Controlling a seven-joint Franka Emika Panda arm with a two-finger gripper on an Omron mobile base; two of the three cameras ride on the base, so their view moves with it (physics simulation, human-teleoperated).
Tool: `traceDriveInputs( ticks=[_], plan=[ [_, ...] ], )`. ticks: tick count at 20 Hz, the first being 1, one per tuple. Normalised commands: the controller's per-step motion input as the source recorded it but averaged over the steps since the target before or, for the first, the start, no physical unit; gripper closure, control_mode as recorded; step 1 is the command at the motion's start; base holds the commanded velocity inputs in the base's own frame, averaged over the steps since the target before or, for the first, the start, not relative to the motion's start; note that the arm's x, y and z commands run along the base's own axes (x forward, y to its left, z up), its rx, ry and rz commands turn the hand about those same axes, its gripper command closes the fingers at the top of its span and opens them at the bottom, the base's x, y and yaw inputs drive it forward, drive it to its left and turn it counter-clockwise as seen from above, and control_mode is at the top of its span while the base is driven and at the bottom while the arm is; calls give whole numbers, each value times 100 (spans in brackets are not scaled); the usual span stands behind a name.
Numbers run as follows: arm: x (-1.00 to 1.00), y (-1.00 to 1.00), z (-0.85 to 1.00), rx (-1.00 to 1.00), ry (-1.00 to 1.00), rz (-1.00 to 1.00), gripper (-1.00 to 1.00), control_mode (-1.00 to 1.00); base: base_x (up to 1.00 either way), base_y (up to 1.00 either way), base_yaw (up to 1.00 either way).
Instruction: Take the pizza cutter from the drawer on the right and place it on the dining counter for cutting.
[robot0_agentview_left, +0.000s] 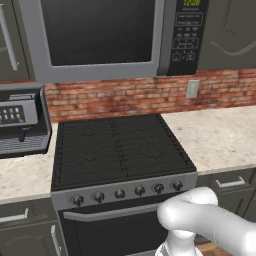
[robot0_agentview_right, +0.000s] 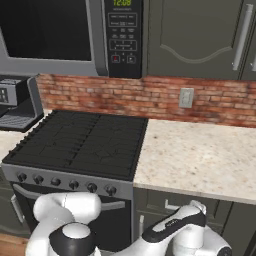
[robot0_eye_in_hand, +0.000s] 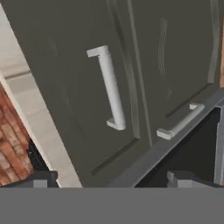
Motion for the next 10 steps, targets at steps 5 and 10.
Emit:
traceDriveInputs(
  ticks=[5,10],
  plan=[
    [43,-42,-57,23,-11,2,-100,-100,0,0,0],
    [40,-40,-29,16,-17,1,-100,-100,0,0,0]
  ],
)
